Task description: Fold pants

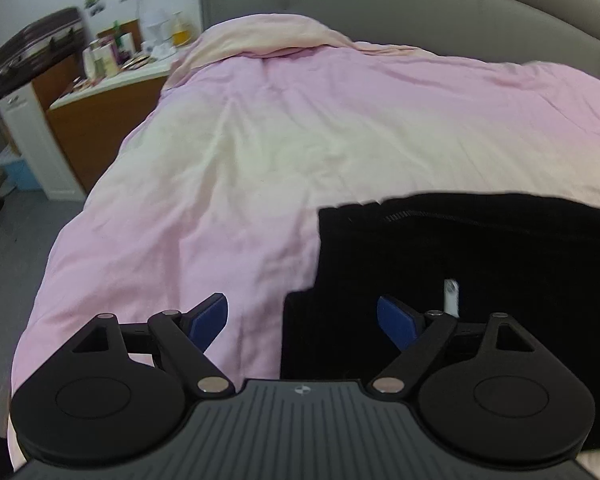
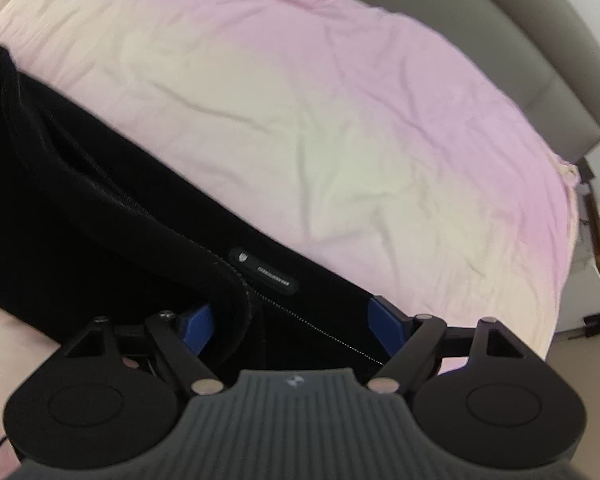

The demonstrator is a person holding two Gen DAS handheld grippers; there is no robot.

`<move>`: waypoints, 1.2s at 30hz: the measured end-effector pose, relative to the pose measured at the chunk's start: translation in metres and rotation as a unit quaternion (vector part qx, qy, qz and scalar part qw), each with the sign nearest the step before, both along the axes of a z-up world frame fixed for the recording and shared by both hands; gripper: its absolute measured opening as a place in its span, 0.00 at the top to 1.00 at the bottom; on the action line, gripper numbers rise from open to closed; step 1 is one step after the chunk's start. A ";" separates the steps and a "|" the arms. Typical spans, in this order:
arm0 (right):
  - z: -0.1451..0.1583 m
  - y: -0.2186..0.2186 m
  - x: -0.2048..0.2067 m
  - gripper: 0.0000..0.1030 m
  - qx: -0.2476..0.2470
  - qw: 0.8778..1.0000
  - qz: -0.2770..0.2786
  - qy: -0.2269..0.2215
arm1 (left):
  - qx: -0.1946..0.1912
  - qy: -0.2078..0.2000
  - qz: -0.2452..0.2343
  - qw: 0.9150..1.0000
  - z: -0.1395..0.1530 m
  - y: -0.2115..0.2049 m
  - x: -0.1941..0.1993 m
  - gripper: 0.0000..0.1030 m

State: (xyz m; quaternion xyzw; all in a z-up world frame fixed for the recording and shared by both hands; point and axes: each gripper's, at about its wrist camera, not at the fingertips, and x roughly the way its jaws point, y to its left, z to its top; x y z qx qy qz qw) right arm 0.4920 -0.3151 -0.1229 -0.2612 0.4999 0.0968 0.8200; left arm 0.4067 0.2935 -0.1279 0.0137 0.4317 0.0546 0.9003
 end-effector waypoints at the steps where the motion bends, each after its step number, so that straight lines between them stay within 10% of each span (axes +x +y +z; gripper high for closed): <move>1: 0.001 0.000 -0.010 0.21 0.017 0.999 -0.027 -0.010 | 0.004 -0.003 -0.017 1.000 -0.006 -0.007 -0.008 0.04; 13: -0.095 0.051 -0.162 0.28 0.072 0.997 -0.040 -0.009 | -0.014 -0.006 -0.005 1.000 -0.042 -0.014 -0.027 0.04; 16: -0.123 0.059 -0.176 0.66 0.036 0.998 -0.032 -0.029 | -0.009 -0.002 -0.005 1.000 -0.044 -0.017 -0.024 0.04; 22: -0.087 0.052 -0.177 0.89 0.043 0.994 -0.025 -0.096 | -0.002 -0.003 -0.008 1.000 -0.041 -0.018 -0.028 0.04; 28: -0.002 -0.014 -0.114 0.89 0.030 0.975 -0.097 -0.198 | -0.001 0.000 0.003 1.000 -0.045 -0.017 -0.020 0.03; 33: -0.016 -0.064 -0.007 0.78 -0.061 0.973 -0.118 -0.188 | 0.010 0.002 0.012 1.000 -0.046 -0.024 -0.019 0.03; 36: -0.016 -0.101 0.026 0.67 -0.114 0.949 -0.191 -0.225 | 0.024 0.000 0.008 1.000 -0.043 -0.027 -0.024 0.03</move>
